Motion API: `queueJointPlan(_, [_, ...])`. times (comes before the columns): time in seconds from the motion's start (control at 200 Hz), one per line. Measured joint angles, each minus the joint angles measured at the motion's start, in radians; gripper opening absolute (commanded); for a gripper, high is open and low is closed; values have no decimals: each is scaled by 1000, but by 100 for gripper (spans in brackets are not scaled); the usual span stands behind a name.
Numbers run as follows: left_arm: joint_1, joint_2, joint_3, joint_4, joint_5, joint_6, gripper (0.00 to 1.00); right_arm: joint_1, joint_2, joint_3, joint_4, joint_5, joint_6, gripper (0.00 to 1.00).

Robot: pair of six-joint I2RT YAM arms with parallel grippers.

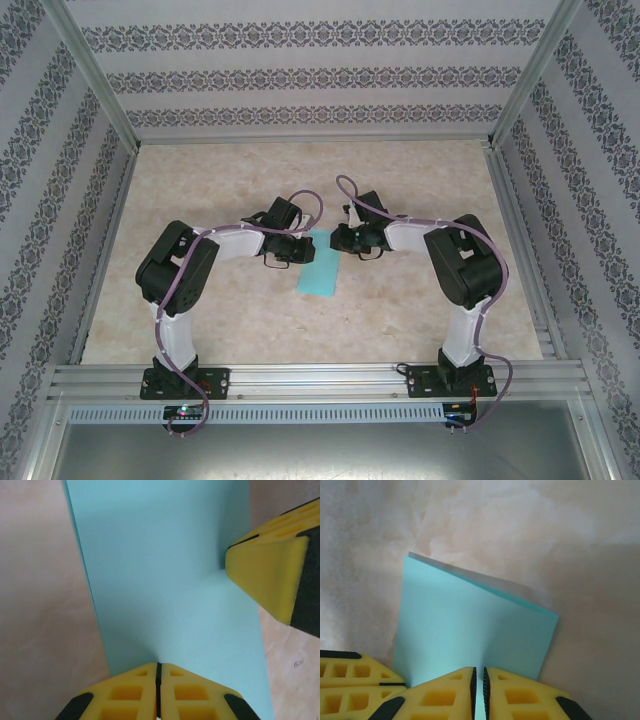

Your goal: Fold a paper plane with a square sheet of paper (pick it up from the middle)

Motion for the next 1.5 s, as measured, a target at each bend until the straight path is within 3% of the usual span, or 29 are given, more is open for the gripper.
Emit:
queueJointPlan(0.29, [0, -1, 0, 0, 0, 3, 11, -51, -7, -8, 10, 17, -31, 20])
queueJointPlan(0.535, [0, -1, 0, 0, 0, 3, 11, -93, -72, -46, 1, 63, -42, 28])
queueJointPlan(0.954, [0, -1, 0, 0, 1, 3, 11, -33, -133, -121, 21, 20, 5, 34])
queueJointPlan(1.499, [0, -1, 0, 0, 0, 3, 11, -18, -19, 6, -17, 43, 5, 37])
